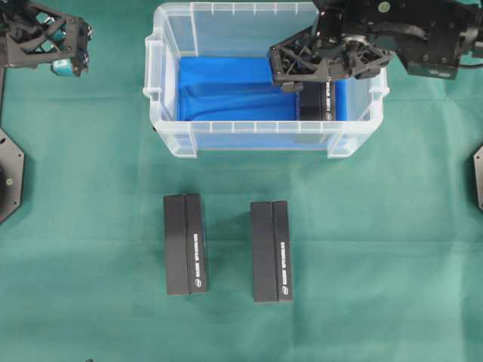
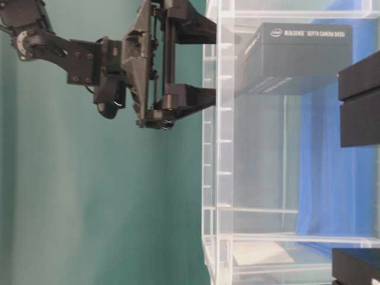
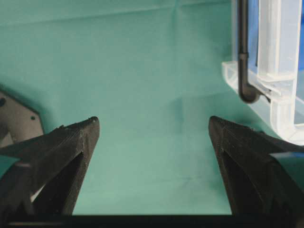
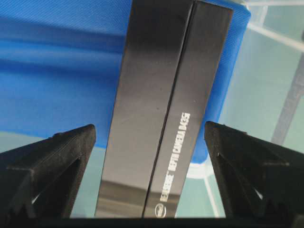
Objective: Take out the box from the case.
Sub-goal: 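Lower the open right gripper around the right box and close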
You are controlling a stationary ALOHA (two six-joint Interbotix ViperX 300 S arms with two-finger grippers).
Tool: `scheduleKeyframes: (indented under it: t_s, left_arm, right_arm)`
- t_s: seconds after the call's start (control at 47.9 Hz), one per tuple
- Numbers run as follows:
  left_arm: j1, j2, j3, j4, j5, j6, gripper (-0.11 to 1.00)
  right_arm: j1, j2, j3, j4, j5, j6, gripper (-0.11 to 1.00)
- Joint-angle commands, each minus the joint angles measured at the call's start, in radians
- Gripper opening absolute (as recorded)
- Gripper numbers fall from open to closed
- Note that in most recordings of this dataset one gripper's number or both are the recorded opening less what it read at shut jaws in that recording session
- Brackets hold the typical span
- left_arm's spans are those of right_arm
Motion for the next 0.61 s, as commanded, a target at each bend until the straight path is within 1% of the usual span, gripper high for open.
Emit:
scheduleKeyframes:
  t_s: [0.0, 0.167, 0.585]
  left_arm:
    - [-0.011, -0.011, -0.011, 0.0, -0.003, 0.0, 0.96]
    - [-0.025, -0.011, -0.011, 0.0, -0.003, -0.003, 0.96]
    - [-0.025, -0.009, -0.011, 0.0, -0.003, -0.003, 0.96]
  right_arm:
    - [-0.005, -0.006, -0.003, -0.003, -0.012, -0.002, 0.93]
    - [-0.009, 0.005, 0.011, -0.005, -0.029, -0.002, 0.93]
    - [-0.023, 0.044, 0.051, -0.005, -0.109, -0.002, 0.93]
